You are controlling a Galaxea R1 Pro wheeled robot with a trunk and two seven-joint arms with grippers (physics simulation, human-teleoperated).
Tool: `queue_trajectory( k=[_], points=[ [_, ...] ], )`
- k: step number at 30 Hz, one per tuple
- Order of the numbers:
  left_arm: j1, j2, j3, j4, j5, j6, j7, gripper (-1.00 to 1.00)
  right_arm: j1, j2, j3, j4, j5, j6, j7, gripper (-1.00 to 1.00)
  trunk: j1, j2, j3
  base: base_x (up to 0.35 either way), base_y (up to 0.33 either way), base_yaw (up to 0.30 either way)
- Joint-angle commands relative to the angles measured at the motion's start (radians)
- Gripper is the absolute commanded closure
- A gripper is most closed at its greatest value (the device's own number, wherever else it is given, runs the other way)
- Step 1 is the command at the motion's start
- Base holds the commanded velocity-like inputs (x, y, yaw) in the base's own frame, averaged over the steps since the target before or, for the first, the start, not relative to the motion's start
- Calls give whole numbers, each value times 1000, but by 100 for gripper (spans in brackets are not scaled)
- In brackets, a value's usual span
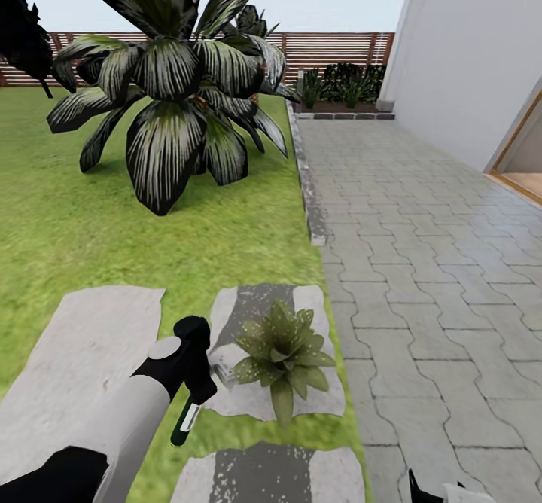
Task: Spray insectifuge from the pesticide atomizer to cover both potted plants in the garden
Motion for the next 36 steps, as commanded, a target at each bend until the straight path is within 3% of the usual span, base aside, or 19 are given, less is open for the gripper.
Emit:
queue_trajectory(
  k=[1, 7, 17, 26, 36],
  points=[
    [0, -1, -1, -1, -8, 10, -10, 100, -1, 1, -9, -1, 4, -3, 8, -100, 0, 0, -1, 288, -95, 20],
    [0, -3, -3, -2, -7, 10, -10, 100, 0, 1, -9, -1, 3, -3, 8, -100, 0, 0, -1, 220, -184, 3],
    [0, -2, -3, -2, -8, 10, -10, 100, -1, 1, -8, -1, 4, -3, 8, -100, 0, 0, -1, 14, -261, 65],
    [0, 0, -3, -1, -9, 10, -10, 100, -1, 1, -7, -1, 4, -3, 8, -100, 0, 0, -1, 0, -32, 255],
    [0, -2, -3, -2, -9, 10, -10, 100, -1, 2, -7, -1, 4, -3, 8, -100, 0, 0, -1, 117, -81, 15]
  ],
)
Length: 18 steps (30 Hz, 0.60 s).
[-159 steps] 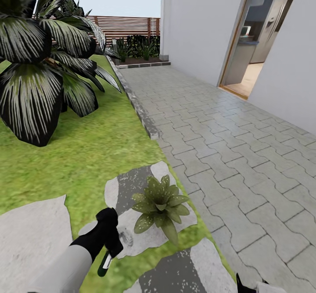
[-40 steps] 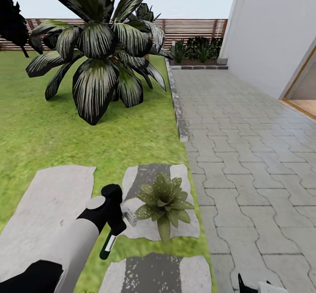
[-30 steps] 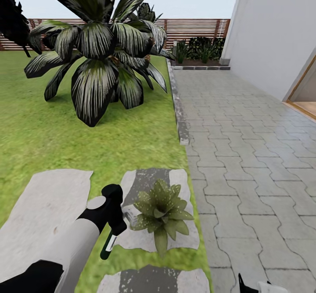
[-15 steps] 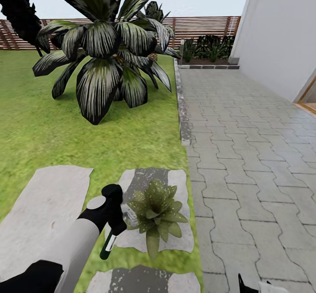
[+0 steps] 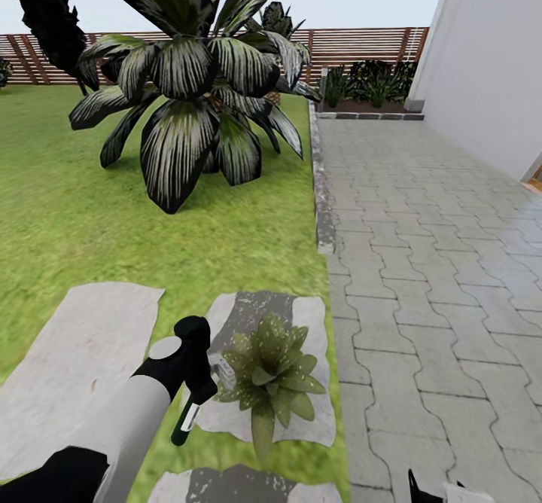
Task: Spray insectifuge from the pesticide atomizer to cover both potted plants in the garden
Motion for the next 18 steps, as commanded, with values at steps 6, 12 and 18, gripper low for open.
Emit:
queue_trajectory(
  k=[6, 12, 18],
  points=[
    [-5, -1, -5, -2, -10, 12, -15, 100, -1, 1, -8, -1, 3, -3, 8, -100, 0, 0, -1, 239, -167, 0],
    [-5, -2, -10, -1, -11, 12, -16, 100, -1, 1, -8, -1, 4, -3, 8, -100, 0, 0, -1, 115, -80, 110],
    [-5, -1, -11, -1, -15, 11, -18, 100, -1, 1, -8, -1, 4, -3, 8, -100, 0, 0, -1, 4, -2, 242]
  ],
)
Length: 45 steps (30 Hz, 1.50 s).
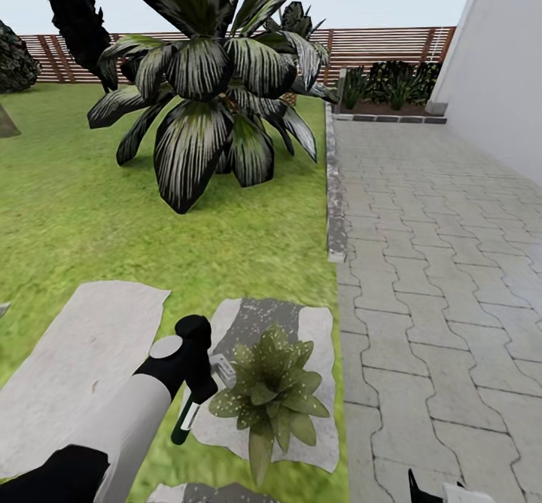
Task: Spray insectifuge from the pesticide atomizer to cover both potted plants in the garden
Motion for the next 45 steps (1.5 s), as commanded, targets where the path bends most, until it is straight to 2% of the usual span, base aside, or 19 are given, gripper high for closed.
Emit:
queue_trajectory(
  k=[1, 7, 22, 27, 31, 33, 35, 37, 45],
  points=[
    [-1, 0, -2, -1, -9, 10, -10, 100, -1, 1, -8, -1, 4, -3, 8, -100, 0, 0, -1, 0, 0, 81],
    [-4, -1, -2, -1, -6, 9, -10, 100, -1, 1, -8, -1, 3, -3, 8, -100, 0, 0, -1, 0, -30, 13],
    [-6, -9, -3, -1, -9, 8, -10, 100, -1, 1, -8, -1, 5, -3, 8, -100, 0, 0, -1, -55, -261, 1],
    [-10, -8, -4, -1, -11, 5, -14, 100, -1, 1, -8, 0, 5, -3, 8, -100, 0, 0, -1, -60, -108, 176],
    [-15, -7, -6, 0, -19, 2, -69, 100, -1, 1, -8, 0, 5, -3, 8, -100, 0, 0, -1, -3, -6, 237],
    [-16, -7, -7, -1, -40, 1, -93, 100, -1, 1, -8, 0, 5, -3, 8, -100, 0, 0, -1, 0, -1, 62],
    [-14, -6, -8, 1, -63, 0, -99, 100, -1, 1, -8, 0, 4, -3, 8, -100, 0, 0, -1, 0, 0, 14],
    [-7, -4, -8, 1, -71, -1, -100, 100, -1, 1, -8, 0, 4, -3, 8, -100, 0, 0, -1, 0, 0, 5],
    [1, -1, -12, 2, -76, -1, -101, 100, -1, 1, -8, 0, 5, -3, 8, -100, 0, 0, -1, 0, 0, 129]
  ],
)
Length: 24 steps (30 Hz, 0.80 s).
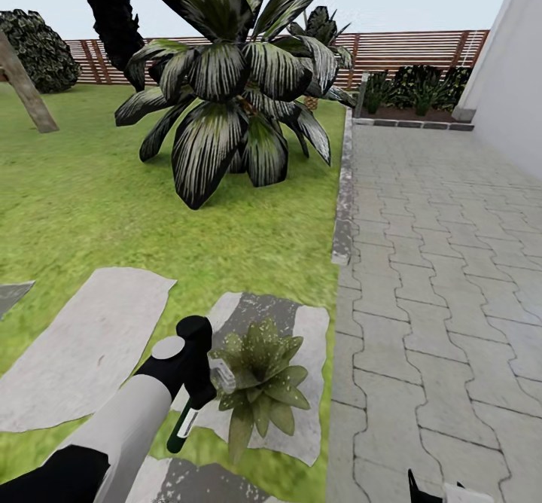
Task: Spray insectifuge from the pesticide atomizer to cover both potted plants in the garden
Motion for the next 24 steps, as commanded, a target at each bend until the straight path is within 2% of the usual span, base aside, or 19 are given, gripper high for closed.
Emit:
queue_trajectory(
  k=[1, 13, 17, 24],
  points=[
    [0, 0, -1, -1, -8, 10, -10, 100, -1, 1, -8, -1, 4, -3, 8, -100, 0, 0, -1, 0, 0, 270],
    [1, -4, 7, -1, -5, 16, 2, 100, -1, 1, -8, -1, 4, -3, 8, -100, 0, 0, -1, 0, 0, 267],
    [2, -6, 8, -1, -2, 17, 2, 100, -1, 1, -8, -1, 4, -3, 8, -100, 0, 0, -1, 0, -14, 45],
    [2, -5, 9, -1, -3, 17, 2, 100, -1, 1, -8, -1, 4, -3, 8, -100, 0, 0, -1, 0, -237, 3]
  ],
)
